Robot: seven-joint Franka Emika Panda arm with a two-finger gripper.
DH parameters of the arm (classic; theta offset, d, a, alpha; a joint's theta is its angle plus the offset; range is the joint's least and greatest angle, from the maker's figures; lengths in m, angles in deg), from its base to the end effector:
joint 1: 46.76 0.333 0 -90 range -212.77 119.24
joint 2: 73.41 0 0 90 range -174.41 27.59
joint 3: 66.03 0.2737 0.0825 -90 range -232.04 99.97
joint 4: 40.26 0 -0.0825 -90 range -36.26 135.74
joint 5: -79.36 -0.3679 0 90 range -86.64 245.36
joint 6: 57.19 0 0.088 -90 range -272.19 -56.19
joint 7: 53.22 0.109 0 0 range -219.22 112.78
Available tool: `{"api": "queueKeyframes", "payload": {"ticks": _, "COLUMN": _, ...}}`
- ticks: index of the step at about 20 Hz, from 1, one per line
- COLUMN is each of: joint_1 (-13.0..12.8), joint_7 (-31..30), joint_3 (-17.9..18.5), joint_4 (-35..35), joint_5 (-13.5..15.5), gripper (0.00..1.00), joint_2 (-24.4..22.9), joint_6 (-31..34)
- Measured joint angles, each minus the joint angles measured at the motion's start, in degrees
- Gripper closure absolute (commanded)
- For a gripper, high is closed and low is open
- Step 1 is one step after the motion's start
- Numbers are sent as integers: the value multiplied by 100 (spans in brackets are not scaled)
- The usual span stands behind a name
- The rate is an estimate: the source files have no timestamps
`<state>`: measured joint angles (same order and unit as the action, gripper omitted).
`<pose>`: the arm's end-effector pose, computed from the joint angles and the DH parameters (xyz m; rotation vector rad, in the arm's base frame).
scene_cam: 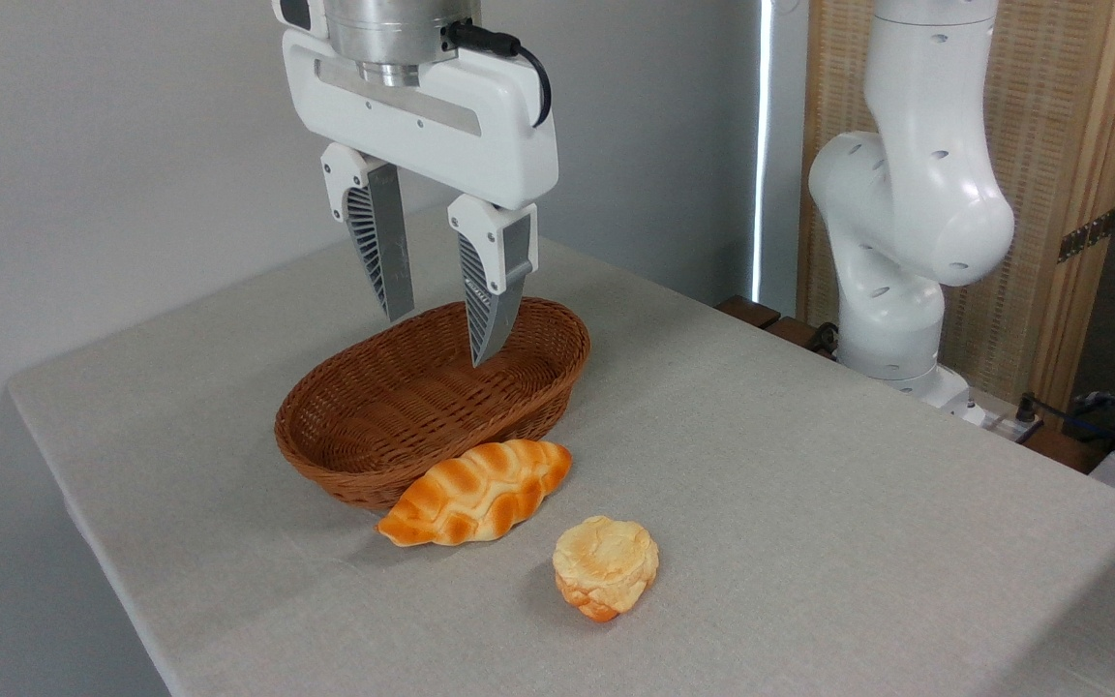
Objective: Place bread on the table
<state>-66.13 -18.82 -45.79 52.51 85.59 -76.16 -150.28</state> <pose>0.5317 0.0008 0.5878 2.9071 -0.8708 0.1309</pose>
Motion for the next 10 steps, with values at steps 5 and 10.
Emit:
{"api": "queueKeyframes", "payload": {"ticks": 5, "joint_1": -3, "joint_7": 0, "joint_3": -7, "joint_4": -11, "joint_5": 3, "gripper": 0, "joint_2": -16, "joint_6": 0}}
{"api": "queueKeyframes", "payload": {"ticks": 10, "joint_1": -23, "joint_7": -3, "joint_3": -27, "joint_4": -11, "joint_5": 10, "gripper": 0, "joint_2": -15, "joint_6": 0}}
